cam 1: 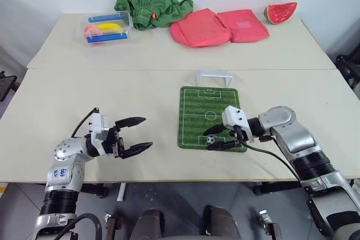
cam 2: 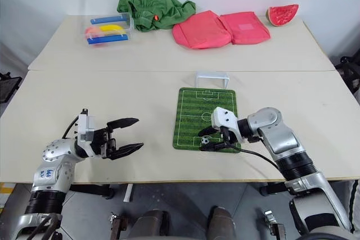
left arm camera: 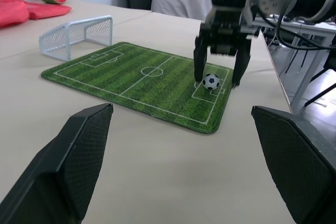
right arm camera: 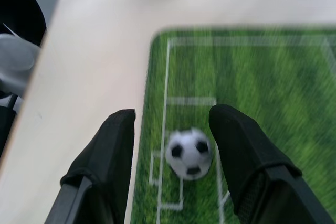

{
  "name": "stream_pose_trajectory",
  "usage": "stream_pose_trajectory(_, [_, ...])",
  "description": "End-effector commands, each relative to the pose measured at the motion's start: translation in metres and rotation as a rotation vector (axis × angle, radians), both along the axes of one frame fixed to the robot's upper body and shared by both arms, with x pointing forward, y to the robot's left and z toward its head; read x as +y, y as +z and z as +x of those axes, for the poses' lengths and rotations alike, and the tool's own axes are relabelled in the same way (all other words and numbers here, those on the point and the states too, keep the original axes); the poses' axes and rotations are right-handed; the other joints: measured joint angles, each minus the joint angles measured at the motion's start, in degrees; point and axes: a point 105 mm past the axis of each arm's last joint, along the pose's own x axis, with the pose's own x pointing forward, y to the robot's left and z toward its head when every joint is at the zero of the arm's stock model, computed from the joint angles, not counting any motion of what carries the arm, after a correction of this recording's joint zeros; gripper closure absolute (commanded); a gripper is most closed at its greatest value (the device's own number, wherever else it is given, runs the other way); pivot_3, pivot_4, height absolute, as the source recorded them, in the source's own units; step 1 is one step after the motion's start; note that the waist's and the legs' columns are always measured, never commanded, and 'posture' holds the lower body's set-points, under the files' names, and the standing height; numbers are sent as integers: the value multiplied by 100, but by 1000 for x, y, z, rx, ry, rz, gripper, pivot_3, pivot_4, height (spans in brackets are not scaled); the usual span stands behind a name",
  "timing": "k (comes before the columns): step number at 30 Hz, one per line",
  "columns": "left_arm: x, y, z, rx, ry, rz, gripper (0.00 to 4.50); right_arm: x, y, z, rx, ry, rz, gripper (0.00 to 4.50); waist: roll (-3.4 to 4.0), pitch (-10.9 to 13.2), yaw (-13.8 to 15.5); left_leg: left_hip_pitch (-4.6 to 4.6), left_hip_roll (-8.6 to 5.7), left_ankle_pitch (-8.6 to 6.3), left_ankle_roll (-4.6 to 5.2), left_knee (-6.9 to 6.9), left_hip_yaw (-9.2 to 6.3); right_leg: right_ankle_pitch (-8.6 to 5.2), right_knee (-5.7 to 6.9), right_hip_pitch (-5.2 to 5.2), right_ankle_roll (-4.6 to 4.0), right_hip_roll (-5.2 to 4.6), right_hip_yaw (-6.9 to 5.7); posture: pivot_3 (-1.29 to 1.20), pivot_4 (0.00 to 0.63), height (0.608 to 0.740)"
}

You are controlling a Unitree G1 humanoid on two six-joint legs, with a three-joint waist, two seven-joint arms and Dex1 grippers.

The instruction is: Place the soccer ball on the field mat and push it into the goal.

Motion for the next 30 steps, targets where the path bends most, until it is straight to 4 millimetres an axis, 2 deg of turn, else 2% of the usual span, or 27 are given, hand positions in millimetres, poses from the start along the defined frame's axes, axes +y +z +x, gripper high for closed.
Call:
stream_pose_trajectory(1, [0, 6, 0, -25, -11, -18, 0, 5, 30, 0, -56, -43, 68, 2053, 0, 0, -2, 0, 0, 0, 0, 0, 1, 0, 0, 0, 0, 0, 0, 0, 150, 740])
stream_pose_trajectory(4, [0, 5, -1, -23, -24, -18, 0, 7, 32, -16, -33, -32, 75, 2664, 0, 0, 6, 0, 3, -1, -3, -2, 1, 0, 2, -3, 0, 3, 0, 0, 150, 740])
stream_pose_trajectory(9, [-1, 6, -2, -22, -51, -22, 0, 10, 11, -33, 13, -45, 56, 4351, 0, 0, 25, -4, 2, -5, -3, -4, 3, 0, -3, -5, 0, 3, 1, 0, 150, 740])
stream_pose_trajectory(10, [-1, 6, -2, -23, -55, -21, 0, 9, 6, -36, 22, -44, 49, 4473, 0, 0, 22, -5, 2, -5, -3, -2, 7, 0, -2, -8, 0, 3, 4, 0, 150, 740])
stream_pose_trajectory(12, [-2, 7, -1, -24, -59, -20, 0, 10, -5, -37, 52, -65, 54, 4473, 0, 0, 16, -4, 3, -5, -3, -1, 7, 0, 0, -8, 0, 3, 5, 0, 150, 740])
stream_pose_trajectory(17, [-2, 8, -1, -24, -65, -17, 0, 12, -17, -28, 66, -98, 61, 4473, 0, 0, -5, -3, 5, -5, -3, 1, 15, 0, 7, -14, -1, 4, 12, 0, 150, 740])
stream_pose_trajectory(20, [-1, 8, -3, -24, -65, -13, 0, 11, -24, -18, 67, -130, 63, 4473, 0, 0, 1, -3, 5, -5, -3, 1, 15, 0, 6, -14, -1, 4, 12, 0, 150, 740])
stream_pose_trajectory(23, [1, 10, -3, -25, -60, -7, 0, 6, -24, 0, 35, -180, 67, 4473, 0, 0, -6, -3, 5, -5, -3, 2, 16, 1, 7, -15, -1, 4, 12, 0, 150, 740])
stream_pose_trajectory(28, [4, 12, 0, -30, -48, 2, 0, -9, -1, 45, -108, -299, 85, 4473, 0, 0, -16, -3, 6, -5, -3, 5, 20, 1, 12, -18, -2, 5, 16, 0, 150, 740])
stream_pose_trajectory(29, [4, 14, 2, -36, -45, 2, 0, -15, 15, 62, -179, -352, 106, 4473, 0, 0, -19, -2, 7, -5, -3, 5, 20, 1, 12, -18, -2, 5, 16, 0, 150, 740])
stream_pose_trajectory(30, [3, 15, 4, -43, -44, 2, 0, -22, 44, 80, -271, -415, 160, 4473, 3, 2, -28, -4, 7, -4, -3, 5, 21, 1, 13, -21, -2, 5, 17, 0, 150, 740])
